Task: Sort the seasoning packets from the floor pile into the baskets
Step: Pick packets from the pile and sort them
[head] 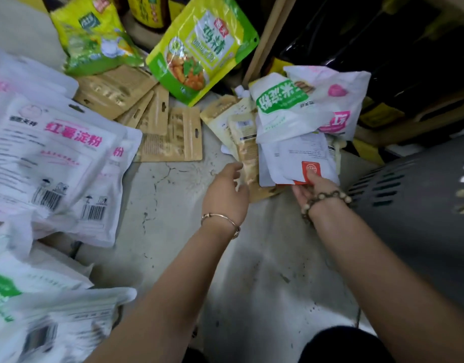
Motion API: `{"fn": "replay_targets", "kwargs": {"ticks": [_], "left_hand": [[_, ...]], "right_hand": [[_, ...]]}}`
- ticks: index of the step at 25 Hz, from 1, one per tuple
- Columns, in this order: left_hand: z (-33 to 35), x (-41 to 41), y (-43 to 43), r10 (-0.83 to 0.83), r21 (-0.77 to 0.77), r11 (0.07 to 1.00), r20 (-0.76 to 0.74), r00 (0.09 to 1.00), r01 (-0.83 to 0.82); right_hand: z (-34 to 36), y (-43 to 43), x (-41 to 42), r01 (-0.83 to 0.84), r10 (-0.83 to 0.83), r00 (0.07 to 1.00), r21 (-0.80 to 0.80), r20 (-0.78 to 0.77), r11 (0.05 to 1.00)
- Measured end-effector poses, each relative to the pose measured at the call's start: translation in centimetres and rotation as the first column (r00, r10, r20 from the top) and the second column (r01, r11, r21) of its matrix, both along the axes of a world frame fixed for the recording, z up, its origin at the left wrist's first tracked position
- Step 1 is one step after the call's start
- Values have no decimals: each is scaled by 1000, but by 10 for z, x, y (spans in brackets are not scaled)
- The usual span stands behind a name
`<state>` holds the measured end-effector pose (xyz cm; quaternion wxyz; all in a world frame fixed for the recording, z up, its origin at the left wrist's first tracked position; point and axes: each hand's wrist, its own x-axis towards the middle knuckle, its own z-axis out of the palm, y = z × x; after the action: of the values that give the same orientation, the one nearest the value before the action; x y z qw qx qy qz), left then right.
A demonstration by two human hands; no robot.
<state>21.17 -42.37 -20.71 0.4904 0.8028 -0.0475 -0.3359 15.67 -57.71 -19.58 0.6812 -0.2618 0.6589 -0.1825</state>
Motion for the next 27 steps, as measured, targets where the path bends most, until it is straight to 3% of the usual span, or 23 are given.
{"fn": "replay_targets", "kwargs": {"ticks": [2,4,8,10,13,15,16,17,18,20,22,24,27], "left_hand": [[4,1,-5,-112,12,994,159,981,111],[10,0,-6,-220,78,975,316,923,206],[16,-5,1,-292,143,957,483,826,254],[17,-8,9,-210,7,971,497,842,238],[19,-17,17,21,-182,983,294,956,34],[18,-22,28,223,-188,960,58,973,-209],[15,-24,36,286,-216,931,-74,955,-296],[12,-26,44,315,-242,903,-185,931,-354],[7,-28,52,324,-254,882,-281,903,-396],[1,-36,65,337,-273,830,-449,827,-486],[-3,-42,72,354,-267,782,-554,754,-564],[-7,-43,76,383,-247,747,-599,703,-617],[-12,-39,84,445,-212,694,-624,642,-688]], "right_hand": [[19,3,-5,28,-23,994,-44,110,999],[43,8,-13,-40,56,986,-102,156,994],[69,25,-29,-403,411,908,-99,85,910],[73,33,-30,-548,552,828,-69,95,834],[73,38,-28,-660,686,719,-200,111,725],[62,33,-32,-734,741,654,-365,-154,572],[55,31,-33,-780,714,610,-419,-344,465],[48,29,-33,-813,698,569,-424,-435,399],[43,29,-35,-837,729,536,-376,-425,396],[35,36,-39,-857,840,498,-268,-214,440],[33,44,-42,-864,857,474,-297,-204,407],[33,45,-42,-834,802,511,-405,-309,375],[37,29,-42,-701,570,690,-609,-446,372]]}}
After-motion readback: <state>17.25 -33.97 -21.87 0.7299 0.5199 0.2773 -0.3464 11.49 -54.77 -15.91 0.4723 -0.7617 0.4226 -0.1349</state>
